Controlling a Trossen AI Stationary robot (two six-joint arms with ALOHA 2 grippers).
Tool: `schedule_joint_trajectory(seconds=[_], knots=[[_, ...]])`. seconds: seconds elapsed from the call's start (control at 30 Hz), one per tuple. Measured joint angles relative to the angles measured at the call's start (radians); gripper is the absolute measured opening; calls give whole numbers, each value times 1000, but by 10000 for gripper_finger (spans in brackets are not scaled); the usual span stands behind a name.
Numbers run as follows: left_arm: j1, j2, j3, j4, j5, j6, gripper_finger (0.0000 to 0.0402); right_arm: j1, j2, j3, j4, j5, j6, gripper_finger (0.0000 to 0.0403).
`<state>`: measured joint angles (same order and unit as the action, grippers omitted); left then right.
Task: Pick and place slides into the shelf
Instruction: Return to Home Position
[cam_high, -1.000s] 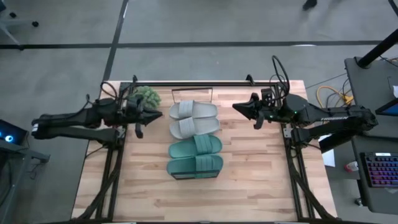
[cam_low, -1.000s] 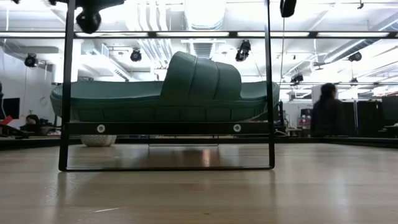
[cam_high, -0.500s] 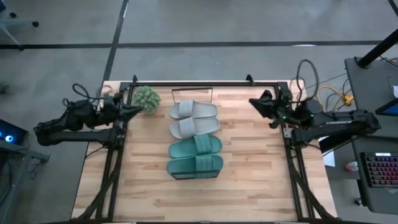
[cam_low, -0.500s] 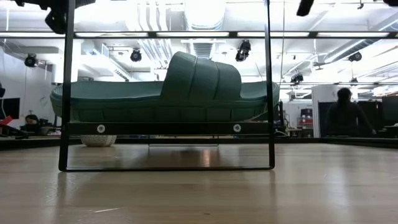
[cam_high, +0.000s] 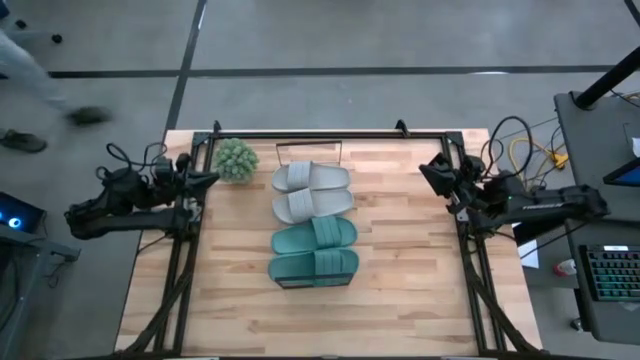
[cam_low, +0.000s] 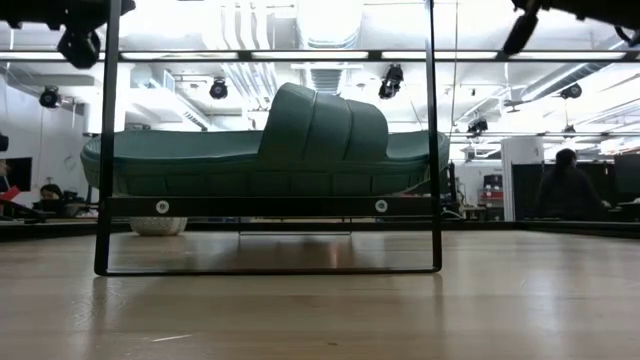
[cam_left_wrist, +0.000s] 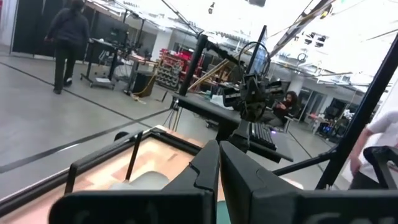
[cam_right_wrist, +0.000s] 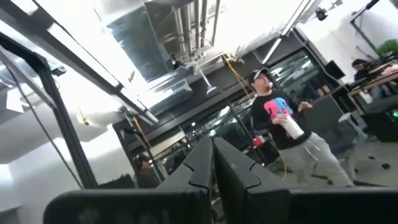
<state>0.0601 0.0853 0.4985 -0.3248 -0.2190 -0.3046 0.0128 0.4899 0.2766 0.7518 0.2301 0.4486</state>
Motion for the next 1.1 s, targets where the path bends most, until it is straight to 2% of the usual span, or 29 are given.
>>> schedule_joint_trajectory(seconds=[0.13,0.53,0.77,0.93,1.1], knots=[[0,-57,-51,8,-9,-19,0,0,-32,-80,74,7,8,9],[0,-57,-166,35,-7,-27,0,0,-132,-255,207,8,15,9],[0,-58,-215,25,1,-41,0,0,-177,-268,105,0,-2,9],[0,-57,-268,91,4,-58,0,0,-187,-268,68,1,4,9],[0,-58,-350,251,4,-54,0,0,-188,-268,64,2,11,8]])
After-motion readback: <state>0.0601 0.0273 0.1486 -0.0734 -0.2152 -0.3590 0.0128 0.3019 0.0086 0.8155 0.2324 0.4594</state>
